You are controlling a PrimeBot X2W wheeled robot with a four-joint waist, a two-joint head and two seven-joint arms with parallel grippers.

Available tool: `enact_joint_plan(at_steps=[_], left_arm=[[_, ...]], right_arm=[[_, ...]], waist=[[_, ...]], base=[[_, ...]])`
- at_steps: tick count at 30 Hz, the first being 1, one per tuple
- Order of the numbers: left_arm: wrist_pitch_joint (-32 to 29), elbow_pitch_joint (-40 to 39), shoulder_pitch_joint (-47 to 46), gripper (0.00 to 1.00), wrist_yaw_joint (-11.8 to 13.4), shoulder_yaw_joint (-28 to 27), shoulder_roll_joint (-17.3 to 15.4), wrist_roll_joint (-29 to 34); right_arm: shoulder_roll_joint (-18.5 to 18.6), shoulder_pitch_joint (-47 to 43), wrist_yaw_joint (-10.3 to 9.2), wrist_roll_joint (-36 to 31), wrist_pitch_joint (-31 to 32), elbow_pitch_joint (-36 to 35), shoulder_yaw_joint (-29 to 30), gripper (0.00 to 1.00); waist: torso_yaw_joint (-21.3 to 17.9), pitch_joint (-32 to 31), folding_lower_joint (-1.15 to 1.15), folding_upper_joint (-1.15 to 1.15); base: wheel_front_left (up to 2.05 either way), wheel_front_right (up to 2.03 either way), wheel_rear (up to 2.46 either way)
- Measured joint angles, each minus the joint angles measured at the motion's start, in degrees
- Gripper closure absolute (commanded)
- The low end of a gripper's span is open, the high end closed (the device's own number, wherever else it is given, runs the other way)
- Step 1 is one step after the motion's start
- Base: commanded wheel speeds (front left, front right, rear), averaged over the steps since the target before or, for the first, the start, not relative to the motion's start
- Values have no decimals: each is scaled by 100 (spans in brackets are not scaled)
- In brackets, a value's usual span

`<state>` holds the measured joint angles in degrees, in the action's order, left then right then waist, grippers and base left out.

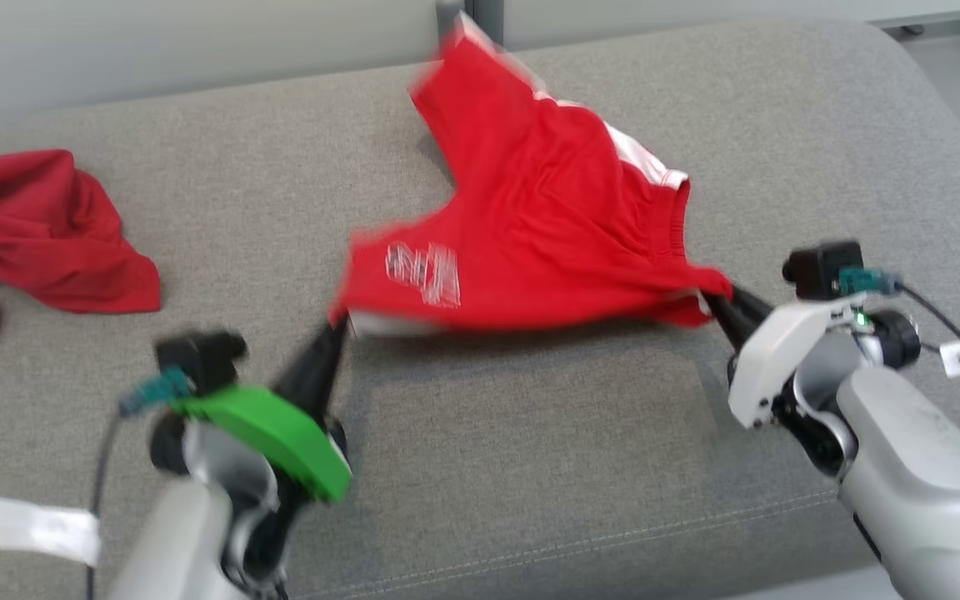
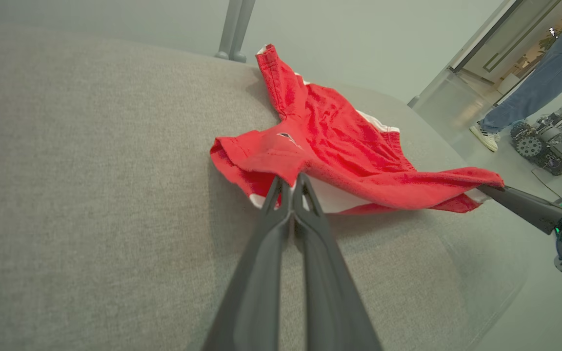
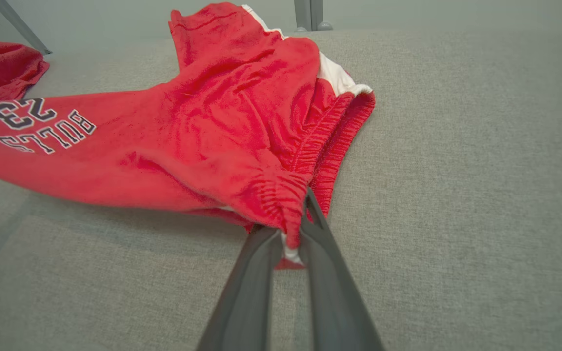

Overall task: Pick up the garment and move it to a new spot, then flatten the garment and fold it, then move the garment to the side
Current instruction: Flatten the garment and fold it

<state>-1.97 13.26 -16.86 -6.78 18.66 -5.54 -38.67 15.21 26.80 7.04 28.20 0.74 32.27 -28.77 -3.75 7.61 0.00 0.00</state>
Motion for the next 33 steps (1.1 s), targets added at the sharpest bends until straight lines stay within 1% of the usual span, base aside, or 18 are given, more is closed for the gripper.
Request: enact_joint_plan(at_steps=[2, 4, 9, 15, 20, 23, 29, 33], left_arm=[[-53, 168, 428, 100, 0, 148, 92, -57], [-21, 238, 637, 100, 0, 192, 108, -59], [365, 296, 661, 100, -1, -7, 97, -94], [759, 234, 661, 100, -1, -119, 100, -83], [1039, 69, 700, 100, -4, -158, 120, -83], [1167, 15, 918, 100, -10, -189, 120, -83], [1204, -189, 1481, 100, -25, -9, 112, -83], [1203, -406, 1729, 100, -26, 51, 56, -74]], right_arm=[[-33, -193, 0, 183, 32, 158, 11, 100], [-90, -207, 1, 292, -1, 170, 45, 100], [-158, -94, 1, 337, -389, 123, 65, 100], [-65, -122, 2, 332, -804, -90, -100, 100], [148, -393, 2, 370, -1024, -261, -133, 100], [230, -617, 11, 388, -1120, -326, -142, 100], [534, -1062, 51, 399, -1159, -467, -104, 100], [653, -1366, 51, 419, -1188, -613, -103, 100]], waist=[[3, 100, 0, 0], [9, 202, 0, 0], [22, 396, 0, 0], [53, 308, 0, 0], [65, 204, 0, 0], [46, 141, 0, 0], [-25, 16, 0, 0], [-47, -38, 0, 0]], base=[[0, 0, 0], [0, 0, 0], [0, 0, 0], [0, 0, 0], [0, 0, 0], [0, 0, 0], [0, 0, 0], [0, 0, 0]])
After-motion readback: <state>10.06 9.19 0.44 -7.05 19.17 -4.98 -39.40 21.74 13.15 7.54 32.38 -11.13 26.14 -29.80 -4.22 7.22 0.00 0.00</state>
